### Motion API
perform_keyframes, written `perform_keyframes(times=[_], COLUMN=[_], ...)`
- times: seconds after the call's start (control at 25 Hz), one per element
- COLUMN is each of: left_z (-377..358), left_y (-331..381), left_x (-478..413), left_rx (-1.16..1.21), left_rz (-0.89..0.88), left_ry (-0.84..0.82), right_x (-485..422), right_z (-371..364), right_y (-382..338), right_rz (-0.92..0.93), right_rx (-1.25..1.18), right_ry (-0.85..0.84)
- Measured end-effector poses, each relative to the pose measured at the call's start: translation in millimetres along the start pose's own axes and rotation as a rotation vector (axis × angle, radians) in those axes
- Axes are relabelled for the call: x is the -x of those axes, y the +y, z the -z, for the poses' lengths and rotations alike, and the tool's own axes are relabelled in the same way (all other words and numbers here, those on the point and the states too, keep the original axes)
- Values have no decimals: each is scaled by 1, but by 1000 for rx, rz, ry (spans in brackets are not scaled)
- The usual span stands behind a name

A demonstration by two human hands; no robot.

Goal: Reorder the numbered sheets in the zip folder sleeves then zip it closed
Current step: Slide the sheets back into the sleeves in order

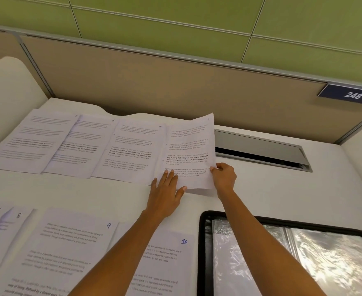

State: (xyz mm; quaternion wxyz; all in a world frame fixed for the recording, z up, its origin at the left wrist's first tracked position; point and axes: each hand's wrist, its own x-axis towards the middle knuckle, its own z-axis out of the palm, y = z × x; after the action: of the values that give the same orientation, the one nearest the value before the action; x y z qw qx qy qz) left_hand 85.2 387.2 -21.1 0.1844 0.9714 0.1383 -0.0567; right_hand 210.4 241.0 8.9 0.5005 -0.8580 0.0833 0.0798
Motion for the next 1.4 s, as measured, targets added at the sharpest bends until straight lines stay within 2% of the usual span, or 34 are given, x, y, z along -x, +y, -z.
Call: perform_keyframes(times=[0.16, 0.32, 0.4, 0.52, 0.68, 1.04, 1.16, 1.28, 1.4], left_z=[12, 34, 43, 49, 46, -3, -20, -47, -78], left_y=[15, 47, 60, 89, 152, 307, 343, 351, 336], left_x=[-6, -11, -16, -15, 3, 21, 19, 22, 33], left_rx=[208, 471, 659, 1109, 1283, 1254, 1215, 977, 416], left_rz=[39, 251, 331, 345, 253, 172, 137, 103, -59], left_ry=[121, 264, 189, 49, -65, -213, -234, -182, -154], right_x=[0, 11, 22, 36, 39, 8, -2, -17, -33], right_z=[41, 97, 127, 172, 234, 388, 421, 448, 468], right_y=[7, 30, 43, 63, 89, 134, 147, 158, 168], right_rz=[-29, -41, -31, -45, -58, -54, -20, 39, 79], right_rx=[-134, -243, -286, -356, -413, -469, -445, -435, -435], right_ry=[-35, -111, -157, -227, -275, -242, -171, -52, 2])
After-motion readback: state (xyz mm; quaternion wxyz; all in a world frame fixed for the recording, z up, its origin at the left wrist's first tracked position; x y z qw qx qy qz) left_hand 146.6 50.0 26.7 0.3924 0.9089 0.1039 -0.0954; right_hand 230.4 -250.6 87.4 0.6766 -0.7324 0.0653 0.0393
